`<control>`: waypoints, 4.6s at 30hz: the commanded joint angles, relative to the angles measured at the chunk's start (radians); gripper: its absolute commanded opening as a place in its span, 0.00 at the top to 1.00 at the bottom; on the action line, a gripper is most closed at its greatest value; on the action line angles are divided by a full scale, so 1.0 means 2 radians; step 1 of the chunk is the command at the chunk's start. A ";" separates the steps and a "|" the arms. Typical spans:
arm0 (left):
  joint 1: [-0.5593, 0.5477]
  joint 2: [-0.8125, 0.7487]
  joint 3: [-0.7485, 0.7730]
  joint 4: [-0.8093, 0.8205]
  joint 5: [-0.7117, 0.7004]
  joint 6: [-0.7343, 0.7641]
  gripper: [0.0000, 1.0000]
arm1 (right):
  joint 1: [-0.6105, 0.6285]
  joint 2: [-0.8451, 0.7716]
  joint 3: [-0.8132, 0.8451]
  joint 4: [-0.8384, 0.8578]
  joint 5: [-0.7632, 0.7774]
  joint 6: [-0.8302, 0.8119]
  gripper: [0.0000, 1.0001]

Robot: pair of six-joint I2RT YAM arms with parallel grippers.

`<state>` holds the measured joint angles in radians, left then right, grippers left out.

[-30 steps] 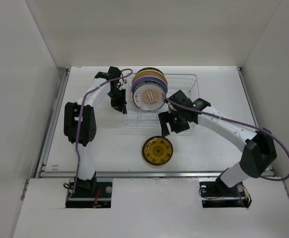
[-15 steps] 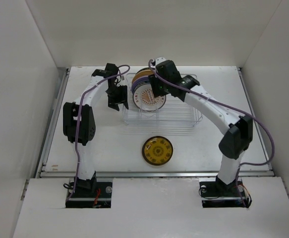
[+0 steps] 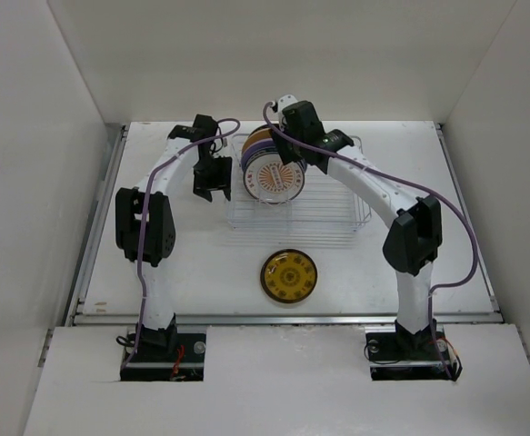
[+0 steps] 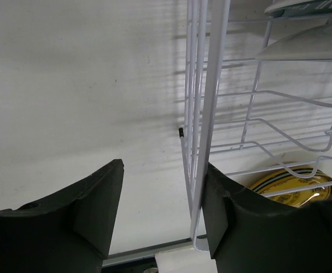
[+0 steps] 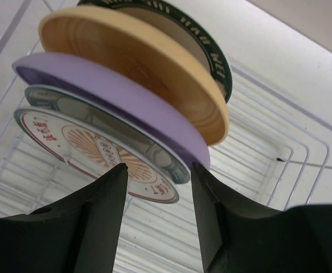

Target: Unload the plates from the dish rack

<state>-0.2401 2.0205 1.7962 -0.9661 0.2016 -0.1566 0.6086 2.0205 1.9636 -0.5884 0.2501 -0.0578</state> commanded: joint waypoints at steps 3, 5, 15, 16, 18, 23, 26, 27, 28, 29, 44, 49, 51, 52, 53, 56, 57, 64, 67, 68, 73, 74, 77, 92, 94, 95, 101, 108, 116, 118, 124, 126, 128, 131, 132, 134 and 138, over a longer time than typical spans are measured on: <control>-0.003 -0.002 0.029 -0.022 -0.016 0.022 0.49 | -0.007 0.029 0.033 0.040 -0.024 -0.026 0.45; -0.008 0.004 0.035 -0.027 -0.016 0.022 0.50 | -0.013 0.034 0.033 0.040 -0.044 -0.026 0.45; -0.027 0.018 0.040 -0.032 -0.016 0.026 0.56 | -0.013 0.017 0.001 0.053 -0.061 -0.042 0.61; -0.027 0.018 0.040 -0.032 -0.016 0.026 0.58 | -0.013 0.012 -0.003 0.053 -0.061 -0.042 0.61; -0.027 0.023 0.040 -0.032 -0.016 0.026 0.62 | -0.013 0.005 -0.009 0.053 -0.061 -0.042 0.59; -0.027 0.027 0.045 -0.032 -0.016 0.026 0.78 | -0.013 -0.006 -0.031 0.063 -0.066 -0.046 0.59; -0.027 0.027 0.045 -0.032 -0.021 0.026 0.83 | -0.013 -0.002 -0.042 0.067 -0.071 -0.058 0.59; -0.027 0.027 0.045 -0.032 -0.021 0.026 0.83 | -0.013 0.010 -0.042 0.067 -0.071 -0.058 0.59; -0.032 0.027 0.045 -0.032 -0.021 0.026 0.83 | -0.013 0.014 -0.042 0.067 -0.071 -0.063 0.59; -0.032 0.027 0.045 -0.036 -0.021 0.026 0.83 | -0.013 0.019 -0.042 0.067 -0.071 -0.063 0.59; -0.032 0.032 0.045 -0.036 -0.016 0.026 1.00 | -0.013 -0.016 -0.049 0.067 -0.024 -0.078 1.00; -0.032 0.032 0.045 -0.036 -0.006 0.022 1.00 | -0.013 -0.053 -0.055 0.073 -0.018 -0.089 1.00; -0.032 0.032 0.045 -0.036 -0.006 0.017 1.00 | -0.013 -0.072 -0.055 0.077 -0.014 -0.094 1.00; -0.032 0.032 0.045 -0.036 -0.006 0.017 1.00 | -0.013 -0.078 -0.055 0.077 -0.020 -0.094 1.00; -0.032 0.032 0.045 -0.036 -0.006 0.017 1.00 | -0.013 -0.084 -0.055 0.077 -0.025 -0.094 1.00; -0.032 0.032 0.045 -0.036 -0.006 0.017 1.00 | -0.013 -0.104 -0.067 0.073 -0.025 -0.094 1.00; -0.032 0.032 0.045 -0.036 -0.001 0.017 1.00 | -0.008 -0.110 -0.072 0.065 -0.025 -0.094 1.00; -0.032 0.032 0.055 -0.041 -0.001 0.022 1.00 | -0.008 -0.183 -0.120 0.049 -0.021 -0.042 1.00; -0.032 0.022 0.060 -0.041 0.004 0.027 0.95 | -0.008 -0.211 -0.124 0.027 -0.032 -0.018 1.00; -0.032 0.018 0.060 -0.041 0.004 0.027 0.87 | -0.008 -0.216 -0.124 0.014 -0.046 -0.010 1.00; -0.032 -0.023 0.064 -0.041 -0.008 0.043 0.46 | -0.008 -0.258 -0.137 -0.004 -0.107 0.046 1.00; -0.032 -0.029 0.064 -0.041 -0.014 0.043 0.41 | -0.008 -0.262 -0.145 -0.009 -0.118 0.053 1.00; -0.032 -0.058 0.064 -0.045 -0.019 0.055 0.27 | -0.008 -0.282 -0.165 -0.010 -0.143 0.075 1.00; -0.064 -0.279 -0.117 0.057 0.203 0.191 0.20 | -0.008 -0.341 -0.279 0.019 -0.228 0.097 1.00; -0.076 -0.259 -0.107 0.051 0.189 0.191 0.19 | -0.008 -0.361 -0.295 0.035 -0.240 0.103 1.00; -0.076 -0.251 -0.107 0.051 0.178 0.191 0.18 | -0.008 -0.367 -0.304 0.040 -0.245 0.108 1.00; -0.081 -0.219 -0.087 0.031 0.197 0.191 0.18 | -0.008 -0.390 -0.351 0.074 -0.279 0.136 1.00; -0.113 -0.187 -0.059 0.000 0.211 0.186 0.46 | -0.008 -0.413 -0.393 0.096 -0.285 0.146 1.00; -0.113 -0.192 -0.054 -0.048 0.257 0.188 1.00 | -0.008 -0.422 -0.394 0.101 -0.285 0.151 1.00; -0.101 -0.192 -0.054 -0.061 0.273 0.199 1.00 | -0.008 -0.422 -0.389 0.101 -0.285 0.151 1.00; -0.079 -0.218 -0.058 -0.082 0.332 0.224 1.00 | -0.008 -0.398 -0.389 0.115 -0.300 0.151 1.00; -0.079 -0.230 -0.063 -0.065 0.345 0.217 1.00 | -0.008 -0.391 -0.389 0.124 -0.314 0.151 1.00; -0.079 -0.230 -0.063 -0.059 0.366 0.217 1.00 | -0.008 -0.384 -0.384 0.133 -0.327 0.151 1.00; -0.079 -0.230 -0.063 -0.059 0.389 0.228 0.78 | -0.008 -0.379 -0.380 0.143 -0.333 0.155 1.00; -0.079 -0.225 -0.063 -0.059 0.389 0.228 0.78 | -0.008 -0.379 -0.380 0.143 -0.333 0.155 1.00; -0.079 -0.220 -0.063 -0.059 0.389 0.228 0.74 | -0.008 -0.379 -0.375 0.148 -0.333 0.155 1.00; -0.079 -0.202 -0.057 -0.077 0.398 0.239 0.67 | -0.008 -0.379 -0.375 0.148 -0.333 0.155 1.00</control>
<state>-0.3698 1.6199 1.6501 -1.0992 0.7979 0.3122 0.5816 1.2526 1.1641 -0.4381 -0.3862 0.2283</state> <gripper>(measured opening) 0.347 0.099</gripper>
